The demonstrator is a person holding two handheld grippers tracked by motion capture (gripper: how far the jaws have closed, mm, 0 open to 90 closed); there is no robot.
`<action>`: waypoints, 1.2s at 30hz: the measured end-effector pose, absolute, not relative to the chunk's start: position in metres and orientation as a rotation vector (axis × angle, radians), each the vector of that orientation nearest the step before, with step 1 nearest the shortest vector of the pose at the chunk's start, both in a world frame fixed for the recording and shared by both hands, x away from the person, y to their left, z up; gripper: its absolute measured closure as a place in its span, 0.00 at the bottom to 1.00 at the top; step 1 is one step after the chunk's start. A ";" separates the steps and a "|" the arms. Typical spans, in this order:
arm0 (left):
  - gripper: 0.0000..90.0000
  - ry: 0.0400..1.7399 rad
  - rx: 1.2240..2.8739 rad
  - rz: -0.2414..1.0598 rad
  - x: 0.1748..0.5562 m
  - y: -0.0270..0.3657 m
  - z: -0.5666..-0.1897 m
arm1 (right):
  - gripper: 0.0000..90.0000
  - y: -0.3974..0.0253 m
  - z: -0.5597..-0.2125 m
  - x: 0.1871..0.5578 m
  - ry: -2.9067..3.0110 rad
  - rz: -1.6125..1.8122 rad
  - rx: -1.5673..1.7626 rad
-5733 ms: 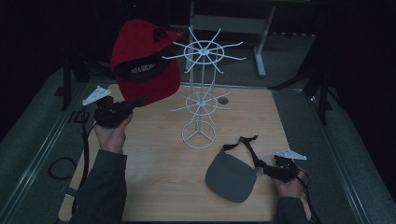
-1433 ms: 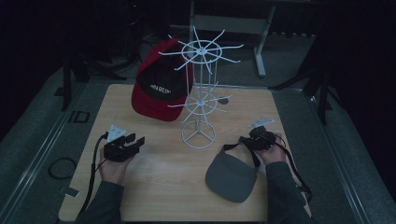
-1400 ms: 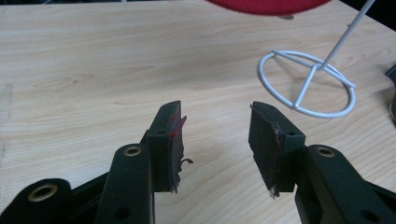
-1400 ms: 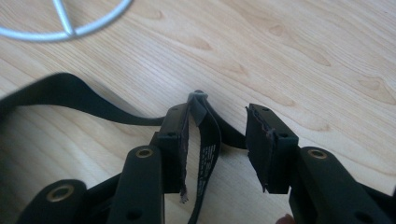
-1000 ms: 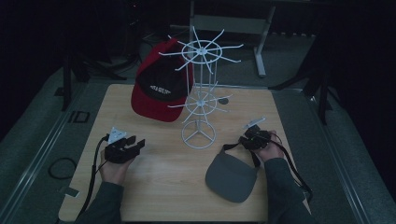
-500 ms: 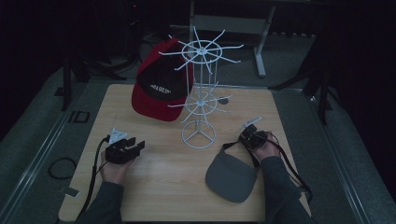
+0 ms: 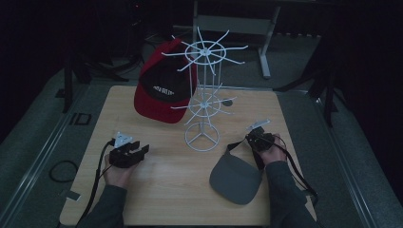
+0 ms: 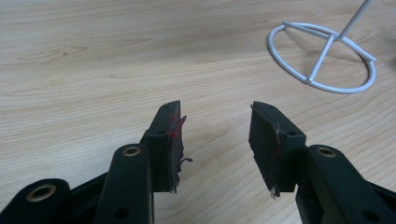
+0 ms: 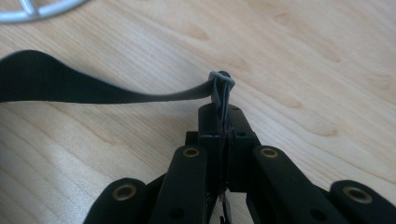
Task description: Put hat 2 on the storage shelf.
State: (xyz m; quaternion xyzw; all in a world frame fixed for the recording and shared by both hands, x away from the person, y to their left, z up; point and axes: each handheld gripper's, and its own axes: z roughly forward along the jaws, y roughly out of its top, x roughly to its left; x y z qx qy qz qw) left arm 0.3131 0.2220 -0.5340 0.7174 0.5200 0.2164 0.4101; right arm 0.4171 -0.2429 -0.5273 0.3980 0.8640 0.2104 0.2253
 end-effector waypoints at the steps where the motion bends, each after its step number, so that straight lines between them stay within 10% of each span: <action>1: 0.61 1.309 1.807 0.545 0.313 0.222 -0.534 | 0.98 -0.244 -0.525 0.416 2.374 0.592 1.100; 36: 0.60 1.311 1.830 0.547 0.315 0.220 -0.541 | 0.98 -0.243 -0.446 0.381 2.184 0.779 0.958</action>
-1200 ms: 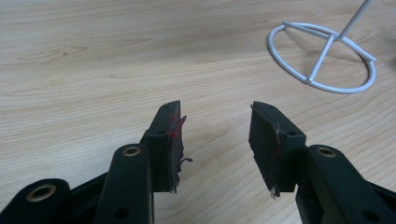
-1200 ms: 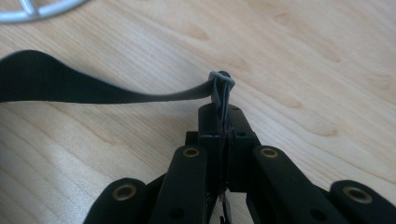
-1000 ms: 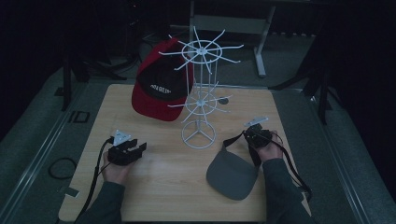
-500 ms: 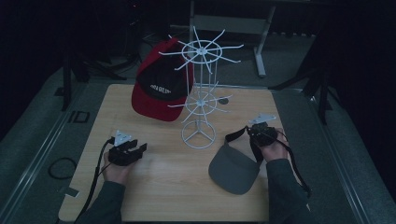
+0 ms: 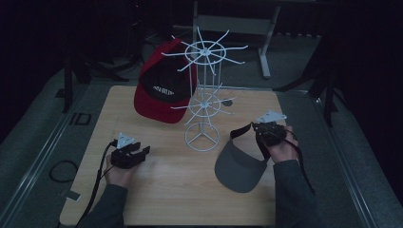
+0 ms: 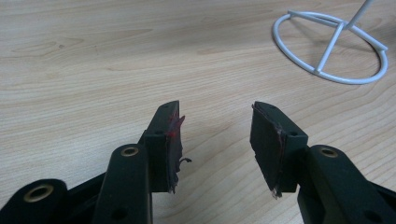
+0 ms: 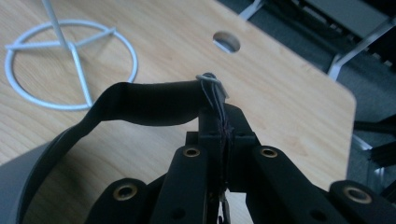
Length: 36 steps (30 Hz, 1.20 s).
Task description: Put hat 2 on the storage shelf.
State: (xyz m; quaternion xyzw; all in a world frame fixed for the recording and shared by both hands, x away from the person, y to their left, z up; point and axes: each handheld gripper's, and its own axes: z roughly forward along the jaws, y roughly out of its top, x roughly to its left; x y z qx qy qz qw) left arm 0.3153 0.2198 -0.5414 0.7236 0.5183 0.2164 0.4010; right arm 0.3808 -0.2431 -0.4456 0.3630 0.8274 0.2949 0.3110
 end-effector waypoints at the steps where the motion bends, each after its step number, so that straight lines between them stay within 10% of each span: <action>1: 0.60 1.312 1.829 0.547 0.315 0.220 -0.541 | 0.98 -0.242 -0.443 0.379 2.176 0.785 0.956; 36: 0.60 1.311 1.830 0.548 0.315 0.219 -0.542 | 0.98 -0.235 -0.391 0.329 2.001 1.031 0.793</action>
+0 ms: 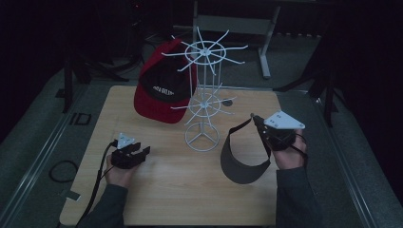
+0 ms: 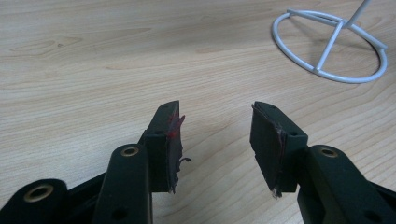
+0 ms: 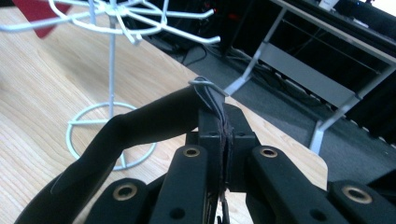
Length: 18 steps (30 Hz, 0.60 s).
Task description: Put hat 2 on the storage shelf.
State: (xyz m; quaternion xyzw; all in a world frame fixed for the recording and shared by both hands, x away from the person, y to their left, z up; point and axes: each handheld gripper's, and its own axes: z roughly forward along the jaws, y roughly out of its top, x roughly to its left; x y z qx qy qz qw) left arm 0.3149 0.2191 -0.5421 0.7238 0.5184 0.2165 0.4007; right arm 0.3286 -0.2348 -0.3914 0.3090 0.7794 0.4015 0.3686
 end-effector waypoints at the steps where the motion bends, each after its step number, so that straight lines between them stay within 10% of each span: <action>1: 0.60 1.312 1.831 0.549 0.315 0.219 -0.542 | 0.98 -0.235 -0.390 0.328 1.999 1.039 0.790; 18: 0.60 1.320 1.824 0.543 0.315 0.219 -0.543 | 0.98 -0.229 -0.373 0.313 1.980 1.097 0.686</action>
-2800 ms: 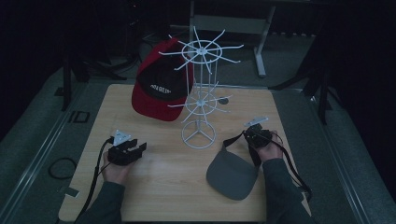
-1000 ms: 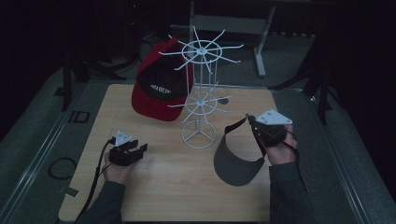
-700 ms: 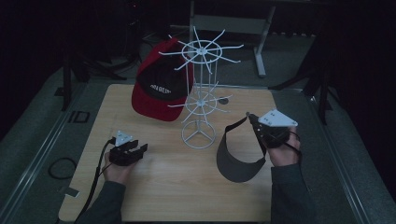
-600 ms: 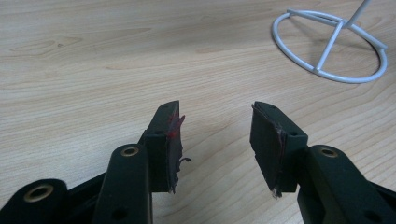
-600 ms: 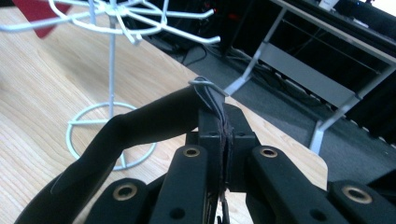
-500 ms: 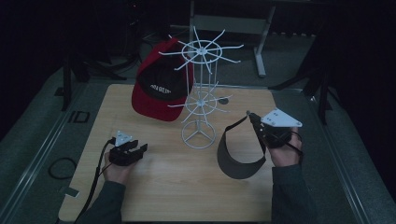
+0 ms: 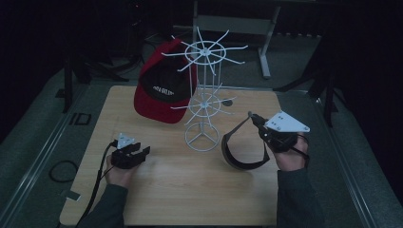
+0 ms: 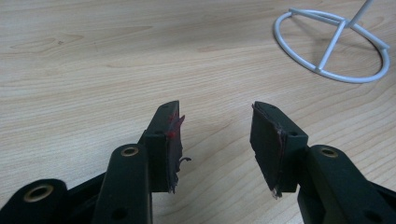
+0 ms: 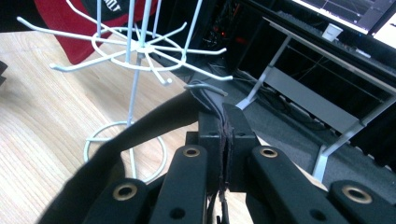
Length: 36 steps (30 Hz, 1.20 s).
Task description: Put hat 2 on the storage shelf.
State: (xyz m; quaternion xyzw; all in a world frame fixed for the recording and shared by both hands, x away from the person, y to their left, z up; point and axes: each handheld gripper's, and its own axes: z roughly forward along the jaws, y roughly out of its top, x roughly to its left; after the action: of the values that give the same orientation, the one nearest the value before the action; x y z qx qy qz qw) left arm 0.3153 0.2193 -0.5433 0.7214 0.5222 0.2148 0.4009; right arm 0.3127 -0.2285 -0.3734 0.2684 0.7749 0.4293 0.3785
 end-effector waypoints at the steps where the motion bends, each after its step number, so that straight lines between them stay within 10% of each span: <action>1: 0.60 1.321 1.823 0.543 0.315 0.219 -0.543 | 0.98 -0.228 -0.372 0.312 1.980 1.099 0.682; 36: 0.60 1.321 1.822 0.542 0.315 0.220 -0.543 | 0.98 -0.217 -0.340 0.309 1.942 1.145 0.599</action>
State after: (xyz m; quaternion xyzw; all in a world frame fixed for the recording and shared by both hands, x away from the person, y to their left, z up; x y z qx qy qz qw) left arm 0.3149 0.2195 -0.5432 0.7208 0.5226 0.2145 0.4016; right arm 0.3087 -0.2175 -0.3404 0.2361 0.7652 0.4514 0.3936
